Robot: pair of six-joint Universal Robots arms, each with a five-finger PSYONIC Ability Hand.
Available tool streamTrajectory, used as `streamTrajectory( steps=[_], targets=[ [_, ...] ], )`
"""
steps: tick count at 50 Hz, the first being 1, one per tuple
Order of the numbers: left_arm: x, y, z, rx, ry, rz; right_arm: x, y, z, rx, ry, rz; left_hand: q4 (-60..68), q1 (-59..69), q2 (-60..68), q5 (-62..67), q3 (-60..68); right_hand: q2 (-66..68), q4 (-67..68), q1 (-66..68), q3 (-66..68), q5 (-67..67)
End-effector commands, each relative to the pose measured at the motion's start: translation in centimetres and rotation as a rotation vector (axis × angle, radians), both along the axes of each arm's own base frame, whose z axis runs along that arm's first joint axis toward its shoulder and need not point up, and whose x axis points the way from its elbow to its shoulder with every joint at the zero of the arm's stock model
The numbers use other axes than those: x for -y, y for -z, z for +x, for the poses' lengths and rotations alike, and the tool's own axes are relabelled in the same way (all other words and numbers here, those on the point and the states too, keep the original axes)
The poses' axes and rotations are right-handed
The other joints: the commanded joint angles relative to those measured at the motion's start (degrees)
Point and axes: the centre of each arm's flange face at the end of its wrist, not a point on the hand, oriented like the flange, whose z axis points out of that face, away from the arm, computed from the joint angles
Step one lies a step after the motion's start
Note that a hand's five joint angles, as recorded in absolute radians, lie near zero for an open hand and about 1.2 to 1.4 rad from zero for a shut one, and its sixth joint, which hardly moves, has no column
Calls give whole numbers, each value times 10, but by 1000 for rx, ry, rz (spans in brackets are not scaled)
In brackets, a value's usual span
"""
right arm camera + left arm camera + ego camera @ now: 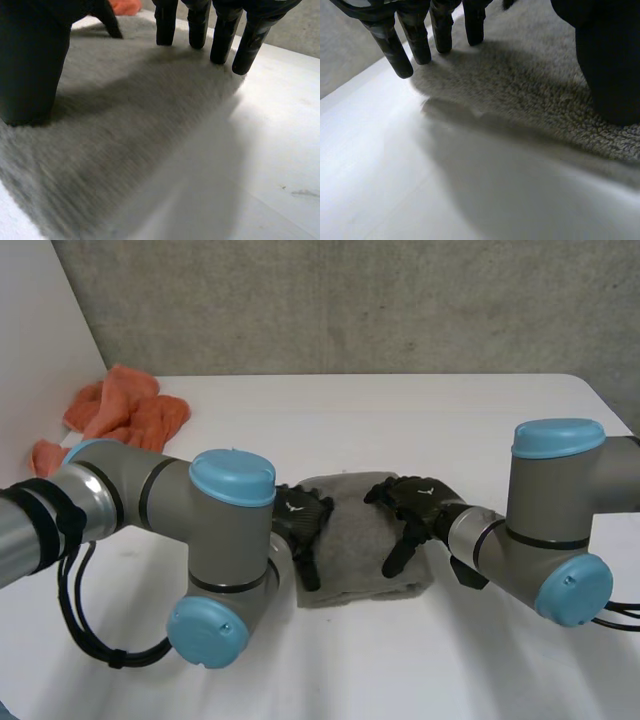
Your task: Fold the laundry.
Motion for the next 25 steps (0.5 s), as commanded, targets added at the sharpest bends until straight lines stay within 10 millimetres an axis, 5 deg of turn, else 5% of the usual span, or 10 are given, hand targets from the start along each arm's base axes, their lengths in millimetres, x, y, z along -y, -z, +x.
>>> streamTrajectory(
  steps=[1,7,13,19,25],
  targets=[
    [-3,0,9,143,-26,-68,0,2,1,-90,-53,-79,-16,-6,-15,-25,-18,-25,-34,-17,-23,-40],
    [-6,-16,3,104,-8,-103,-1,-11,-4,-83,-40,-89,-17,-8,-16,-27,-20,-25,-34,-17,-23,-40],
    [-8,-70,-5,-52,30,-222,-6,-34,-14,0,27,-111,-16,-6,-15,-25,-18,-25,-34,-17,-23,-40],
    [-11,-124,-2,-222,60,-304,7,-57,-64,69,269,-141,-16,-6,-15,-25,-18,-25,-34,-17,-23,-40],
    [-5,-153,7,-381,133,-264,-1,-44,-80,77,335,-46,-12,-3,-11,-22,-15,-25,-34,-17,-23,-40]
  ],
)
